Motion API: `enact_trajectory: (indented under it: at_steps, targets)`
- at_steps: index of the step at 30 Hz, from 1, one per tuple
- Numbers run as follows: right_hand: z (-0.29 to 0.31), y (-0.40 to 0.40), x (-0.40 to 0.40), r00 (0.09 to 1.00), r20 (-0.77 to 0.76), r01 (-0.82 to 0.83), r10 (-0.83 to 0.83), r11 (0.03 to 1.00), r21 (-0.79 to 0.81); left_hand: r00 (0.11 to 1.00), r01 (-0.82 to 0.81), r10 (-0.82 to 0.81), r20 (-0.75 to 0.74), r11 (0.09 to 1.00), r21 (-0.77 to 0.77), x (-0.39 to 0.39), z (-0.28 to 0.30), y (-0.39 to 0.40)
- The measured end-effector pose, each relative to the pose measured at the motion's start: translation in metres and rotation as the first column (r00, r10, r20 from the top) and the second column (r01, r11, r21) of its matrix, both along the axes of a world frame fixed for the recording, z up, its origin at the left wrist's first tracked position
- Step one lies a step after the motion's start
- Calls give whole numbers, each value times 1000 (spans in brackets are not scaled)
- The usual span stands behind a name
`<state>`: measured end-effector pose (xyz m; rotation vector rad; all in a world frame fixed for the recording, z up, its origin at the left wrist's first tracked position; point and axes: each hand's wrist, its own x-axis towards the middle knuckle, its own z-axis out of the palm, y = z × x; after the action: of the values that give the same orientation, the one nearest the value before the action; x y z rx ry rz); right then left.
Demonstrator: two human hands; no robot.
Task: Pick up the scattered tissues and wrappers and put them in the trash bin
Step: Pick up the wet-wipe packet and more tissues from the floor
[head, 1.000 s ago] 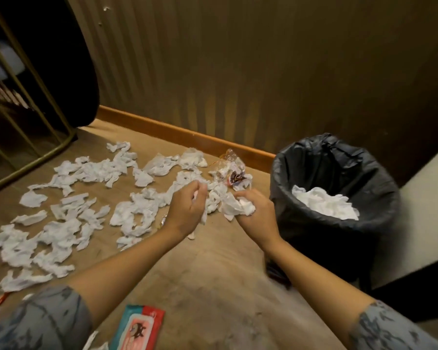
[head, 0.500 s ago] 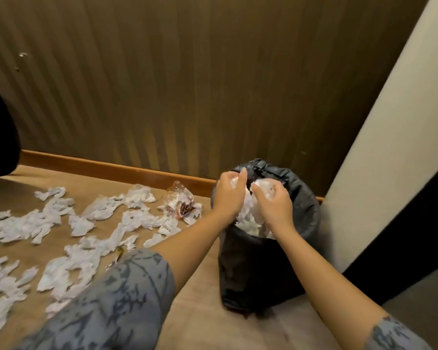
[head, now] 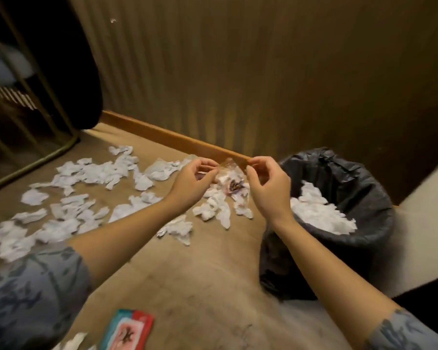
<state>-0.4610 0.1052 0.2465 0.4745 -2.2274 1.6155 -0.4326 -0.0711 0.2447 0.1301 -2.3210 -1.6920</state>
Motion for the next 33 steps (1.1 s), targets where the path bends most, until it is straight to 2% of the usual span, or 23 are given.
enact_trajectory:
  at_steps: [4,9,13,15,17,19,20,24,27,30,33]
  targets:
    - [-1,-79,26,928,-114,-330,354,925,187,984,-177,177,3,983,-43,71,-10,-71]
    - [-5,-171,64,710,-156,-577,687,694,431,931,-349,361,55,924,-159,174,-50,-133]
    - [-21,-234,108,470,-70,-660,880,403,634,840,-481,506,195,861,-162,246,-94,-177]
    - [-43,-258,128,341,8,-655,940,231,719,797,-492,532,287,846,-203,279,-117,-192]
    - [-71,-272,146,255,202,-636,946,7,772,764,-423,506,401,862,-281,311,-140,-199]
    - [-106,-275,161,236,400,-597,886,-192,779,751,-283,423,507,900,-333,340,-163,-196]
    - [-125,-271,168,243,457,-585,856,-246,773,754,-186,372,542,912,-367,350,-175,-191]
    - [-196,-234,192,284,579,-629,765,-307,714,790,145,203,579,855,-498,378,-219,-162]
    - [-227,-204,199,320,604,-651,730,-293,700,803,201,215,556,781,-592,388,-238,-146]
    - [-244,-181,197,404,546,-648,734,-191,737,828,137,241,506,789,-599,393,-252,-139]
    - [-252,-164,196,528,455,-646,717,-9,763,854,19,279,440,827,-561,390,-265,-135]
